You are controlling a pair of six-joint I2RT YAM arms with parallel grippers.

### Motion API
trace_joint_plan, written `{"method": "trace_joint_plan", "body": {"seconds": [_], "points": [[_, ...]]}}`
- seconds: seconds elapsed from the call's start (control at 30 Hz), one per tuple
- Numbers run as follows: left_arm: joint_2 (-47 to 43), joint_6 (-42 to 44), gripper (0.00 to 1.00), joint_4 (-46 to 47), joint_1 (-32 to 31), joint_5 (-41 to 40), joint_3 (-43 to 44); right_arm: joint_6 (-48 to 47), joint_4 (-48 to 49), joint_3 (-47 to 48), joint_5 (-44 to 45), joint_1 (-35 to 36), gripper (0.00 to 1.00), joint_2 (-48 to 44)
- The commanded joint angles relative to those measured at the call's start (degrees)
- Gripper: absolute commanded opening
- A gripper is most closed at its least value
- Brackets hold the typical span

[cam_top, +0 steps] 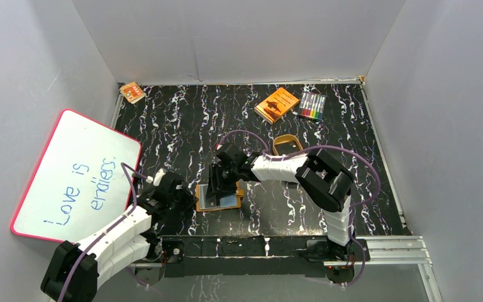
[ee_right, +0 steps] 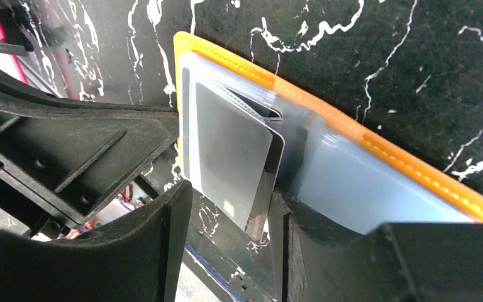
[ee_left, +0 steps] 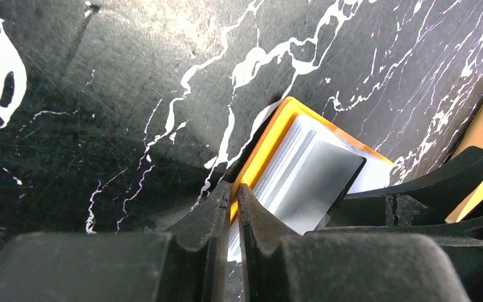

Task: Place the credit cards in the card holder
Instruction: Insert the credit card into the card holder.

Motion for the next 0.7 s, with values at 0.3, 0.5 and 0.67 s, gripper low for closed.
{"method": "trace_joint_plan", "body": {"seconds": [0.3, 0.5, 0.67], "points": [[-0.71, 0.56, 0.1, -8.33, -0.5, -0.24, -0.26, -4.64, -8.84, 4.45, 6.72, 0.51, 0.59, -3.51], [-0.56, 0.62, 0.1, -8.09, -0.5, -0.14, -0.46, -5.81, -8.92, 4.62, 7.47, 0.46, 0.65, -5.55], [-0.56, 0.7, 0.1, -7.91, -0.5, -0.1, -0.5, -6.71, -10.54, 4.44, 10.26, 0.35, 0.67, -6.91]]}}
